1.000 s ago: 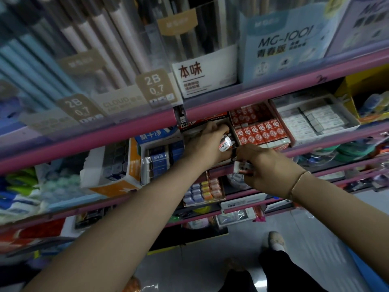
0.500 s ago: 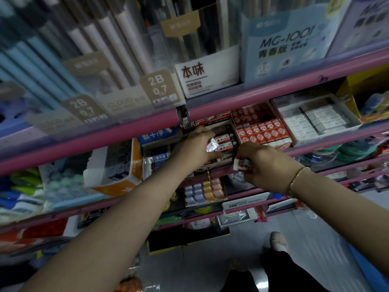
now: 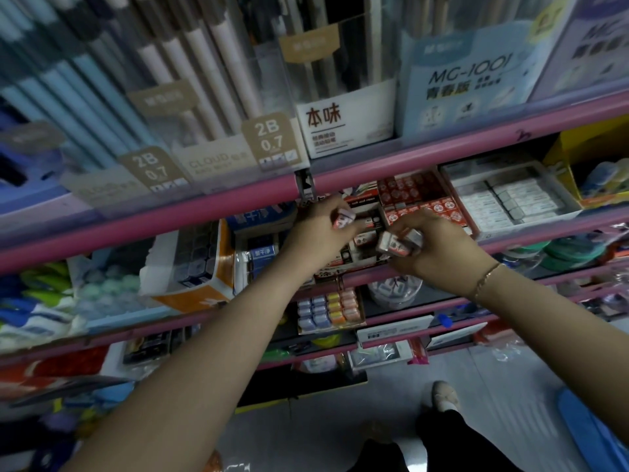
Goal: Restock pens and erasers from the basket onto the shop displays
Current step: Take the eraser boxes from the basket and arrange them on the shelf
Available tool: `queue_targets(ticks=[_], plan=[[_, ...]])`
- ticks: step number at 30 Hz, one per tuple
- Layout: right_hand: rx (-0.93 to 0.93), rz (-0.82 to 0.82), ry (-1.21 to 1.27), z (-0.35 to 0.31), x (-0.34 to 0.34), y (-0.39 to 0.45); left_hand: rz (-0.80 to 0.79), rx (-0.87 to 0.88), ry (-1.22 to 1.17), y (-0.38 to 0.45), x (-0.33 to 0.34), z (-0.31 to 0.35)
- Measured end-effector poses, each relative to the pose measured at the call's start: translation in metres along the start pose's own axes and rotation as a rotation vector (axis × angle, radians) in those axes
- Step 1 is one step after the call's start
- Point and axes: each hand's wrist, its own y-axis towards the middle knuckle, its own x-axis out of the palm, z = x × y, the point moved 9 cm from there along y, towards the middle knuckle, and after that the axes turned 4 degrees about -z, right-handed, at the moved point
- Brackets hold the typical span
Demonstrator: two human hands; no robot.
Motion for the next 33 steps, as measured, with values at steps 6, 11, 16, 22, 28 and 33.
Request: queue_targets(ticks=[6,11,16,22,28,33], plan=[[-0.011,-0.049,-0.017,-0.016,-0.004,0.008,-0.325,-0.153,-0.472,-0.027,0.014,0.009],[0.081,-0.178,0.384,-0.021,-0.001,0.017,-0.114,-0.236,-0.536,-0.025,-0.006,-0.01],[0.147,-0.177,0.113,-0.01,-0.002,0.046,-0.085,-0.206,-0.289,-0.018,-0.005,-0.015],[-0.026,-0.465,-0.589,-0.035,0.037,0.056,-0.219,-0.083,0.377,-0.014,0.004,-0.021],[-0.057,-0.587,-0.699,-0.041,0.053,0.064,-0.259,-0.095,0.387,-0.012,0.004,-0.028],[-0.095,-0.506,-0.791,-0.04,0.05,0.058,-0.202,-0.065,0.363,-0.015,0.003,-0.027]])
